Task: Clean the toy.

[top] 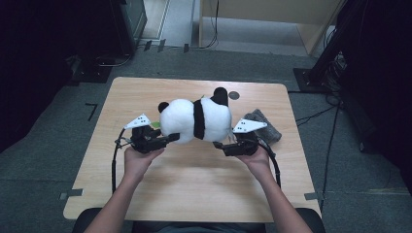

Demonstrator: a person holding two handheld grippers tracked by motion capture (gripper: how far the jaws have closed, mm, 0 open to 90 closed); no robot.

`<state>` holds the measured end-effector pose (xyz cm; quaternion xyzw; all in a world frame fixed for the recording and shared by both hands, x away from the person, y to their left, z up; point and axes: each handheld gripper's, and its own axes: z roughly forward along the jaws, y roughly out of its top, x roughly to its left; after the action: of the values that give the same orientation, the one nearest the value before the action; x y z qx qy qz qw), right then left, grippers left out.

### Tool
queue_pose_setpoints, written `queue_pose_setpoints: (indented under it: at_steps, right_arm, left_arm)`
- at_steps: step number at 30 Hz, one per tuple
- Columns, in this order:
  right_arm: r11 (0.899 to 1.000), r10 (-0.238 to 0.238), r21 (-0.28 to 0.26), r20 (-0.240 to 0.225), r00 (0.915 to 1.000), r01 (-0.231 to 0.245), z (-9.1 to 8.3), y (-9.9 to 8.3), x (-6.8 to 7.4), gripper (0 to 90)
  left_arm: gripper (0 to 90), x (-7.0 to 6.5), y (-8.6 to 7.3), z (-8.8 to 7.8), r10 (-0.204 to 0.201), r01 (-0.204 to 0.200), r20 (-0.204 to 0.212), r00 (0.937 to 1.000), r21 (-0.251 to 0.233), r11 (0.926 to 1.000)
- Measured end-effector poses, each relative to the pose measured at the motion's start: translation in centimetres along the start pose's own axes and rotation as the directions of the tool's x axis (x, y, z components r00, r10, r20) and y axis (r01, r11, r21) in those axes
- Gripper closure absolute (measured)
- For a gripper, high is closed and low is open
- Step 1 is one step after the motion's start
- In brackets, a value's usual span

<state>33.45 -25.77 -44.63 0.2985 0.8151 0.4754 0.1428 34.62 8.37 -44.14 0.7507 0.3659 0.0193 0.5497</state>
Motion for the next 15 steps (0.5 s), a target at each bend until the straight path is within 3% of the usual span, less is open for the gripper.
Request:
queue_pose_setpoints:
  at_steps: [8,11,15]
  right_arm:
    - [0.996,0.047,0.071,0.011,0.9988,-0.048,-0.1,-0.3,-0.2,37.2]
    - [0.994,0.065,0.086,0.017,0.9977,-0.066,-0.1,-0.4,-0.1,38.9]
    - [0.991,0.089,0.103,0.008,0.9960,-0.090,0.2,-0.6,-0.1,40.2]
  left_arm:
    - [37.3,0.4,-0.8,1.1,-0.016,0.016,-0.003,0.9999,0.049,0.9987]
    - [32.0,0.8,-1.3,1.4,-0.061,0.061,-0.012,0.9981,0.052,0.9968]
    - [27.9,0.8,-1.7,1.8,-0.072,0.075,-0.040,0.9966,0.078,0.9942]
